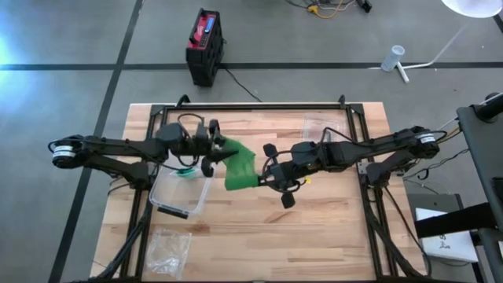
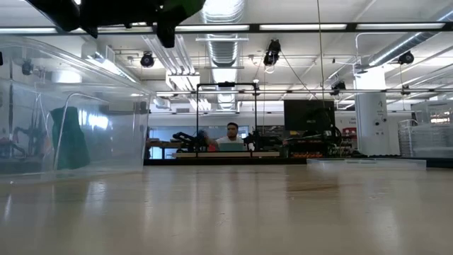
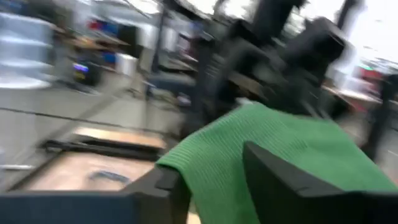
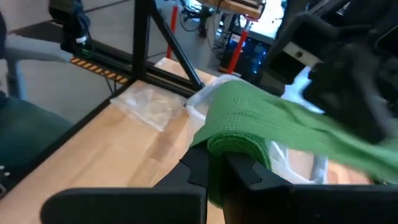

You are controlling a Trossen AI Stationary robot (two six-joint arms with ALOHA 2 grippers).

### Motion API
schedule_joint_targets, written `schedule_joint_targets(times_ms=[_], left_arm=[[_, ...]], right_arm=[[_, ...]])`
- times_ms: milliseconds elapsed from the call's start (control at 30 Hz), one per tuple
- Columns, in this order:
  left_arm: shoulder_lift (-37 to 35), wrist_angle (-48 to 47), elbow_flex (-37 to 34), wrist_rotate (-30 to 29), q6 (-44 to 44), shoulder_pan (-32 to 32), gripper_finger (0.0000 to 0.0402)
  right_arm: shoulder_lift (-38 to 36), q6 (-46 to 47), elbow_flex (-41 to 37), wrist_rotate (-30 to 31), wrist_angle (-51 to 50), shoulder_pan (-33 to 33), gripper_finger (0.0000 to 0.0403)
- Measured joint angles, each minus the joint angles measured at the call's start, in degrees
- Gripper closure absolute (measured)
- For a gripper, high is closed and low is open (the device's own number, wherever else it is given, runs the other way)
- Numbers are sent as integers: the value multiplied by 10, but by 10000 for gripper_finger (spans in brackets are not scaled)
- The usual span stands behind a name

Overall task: Roll bandage
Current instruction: Roll the dark green bandage

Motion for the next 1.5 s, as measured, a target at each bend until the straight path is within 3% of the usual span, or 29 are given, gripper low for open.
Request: schedule_joint_targets(times_ms=[100, 200, 400, 600, 733, 900, 1033, 1233, 1500], left_arm=[[0, -30, 0, 48, 1, 0, 234], [0, -68, 0, 51, 10, 0, 200], [0, -138, 0, 64, 46, -2, 145], [4, -174, -1, 158, 55, -8, 114], [19, -172, -4, 167, 57, -24, 112], [37, -166, -3, 169, 80, -41, 123], [20, -216, -3, 167, 103, -40, 134], [-85, -338, -4, 63, 140, -33, 152], [-215, -298, -65, 83, 96, -64, 171]], right_arm=[[-4, 1, 1, -24, -1, 1, 394], [-6, -5, 1, -72, 4, 0, 394], [-6, 4, 7, -86, 4, 0, 394], [-6, 4, 12, -98, 6, 0, 394], [-4, 18, 17, -134, 22, 1, 394], [-2, 28, 17, -132, 33, 0, 394], [-4, 40, 17, -149, 44, 0, 394], [-5, 59, 10, -163, 45, -3, 394], [-1, 101, -13, -163, 90, -31, 394]])
